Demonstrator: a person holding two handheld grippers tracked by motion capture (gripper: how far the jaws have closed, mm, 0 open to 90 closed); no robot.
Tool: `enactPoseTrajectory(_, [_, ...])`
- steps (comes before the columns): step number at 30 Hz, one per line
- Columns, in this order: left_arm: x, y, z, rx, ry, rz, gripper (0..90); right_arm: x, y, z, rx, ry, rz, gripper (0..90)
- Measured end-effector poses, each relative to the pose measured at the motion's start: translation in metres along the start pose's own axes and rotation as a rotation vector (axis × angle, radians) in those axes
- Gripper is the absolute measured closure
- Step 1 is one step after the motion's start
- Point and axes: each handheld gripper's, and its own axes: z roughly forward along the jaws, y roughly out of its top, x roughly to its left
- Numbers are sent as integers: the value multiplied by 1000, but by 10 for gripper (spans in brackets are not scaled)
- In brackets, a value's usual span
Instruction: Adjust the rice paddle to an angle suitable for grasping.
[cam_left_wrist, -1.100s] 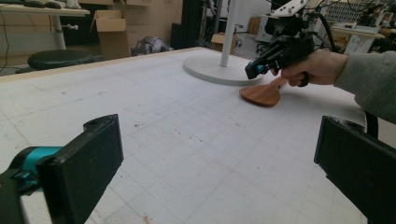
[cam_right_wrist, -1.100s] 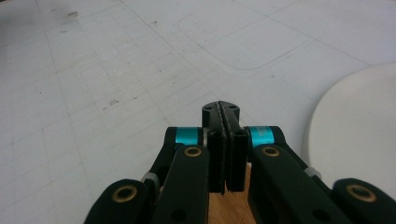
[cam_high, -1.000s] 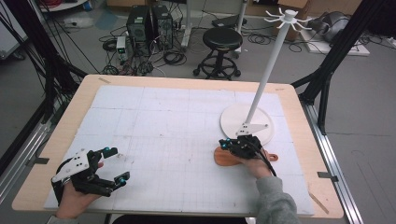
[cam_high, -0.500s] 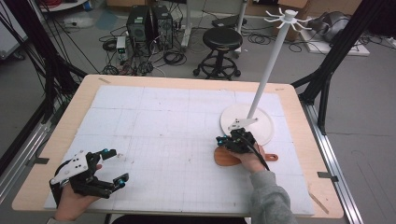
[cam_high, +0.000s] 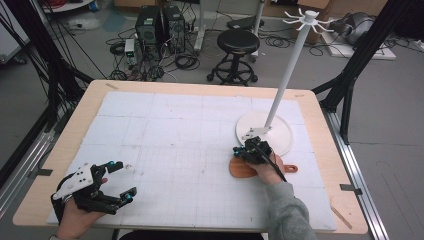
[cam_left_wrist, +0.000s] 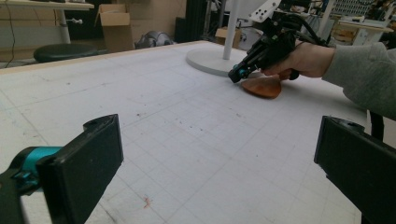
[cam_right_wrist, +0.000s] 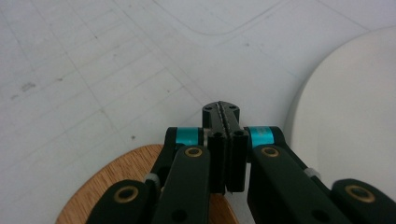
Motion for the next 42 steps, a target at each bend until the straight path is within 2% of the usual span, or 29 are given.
enactPoseTrajectory(4, [1, 0, 0, 0, 1, 2, 18, 2, -1, -1, 6, 0, 9, 900])
enactPoseTrajectory(13, [2, 1, 2, 2, -3, 3, 18, 6, -5, -7, 24, 49, 59, 900])
enactPoseTrajectory(20, [2, 1, 4, 0, -6, 5, 18, 5, -18, -18, 21, 107, 115, 900])
enactPoseTrajectory(30, [4, 2, 5, -14, -9, -6, 18, 9, -28, -27, 21, 137, 106, 900])
enactPoseTrajectory(31, [6, 3, 4, -19, -4, -6, 18, 9, -31, -28, 18, 158, 112, 900])
enactPoseTrajectory(34, [8, 3, 2, -25, 1, -9, 18, 10, -34, -30, 16, 170, 112, 900])
enactPoseTrajectory(42, [8, 4, 6, -24, -12, -8, 18, 14, -42, -38, 15, 179, 59, 900])
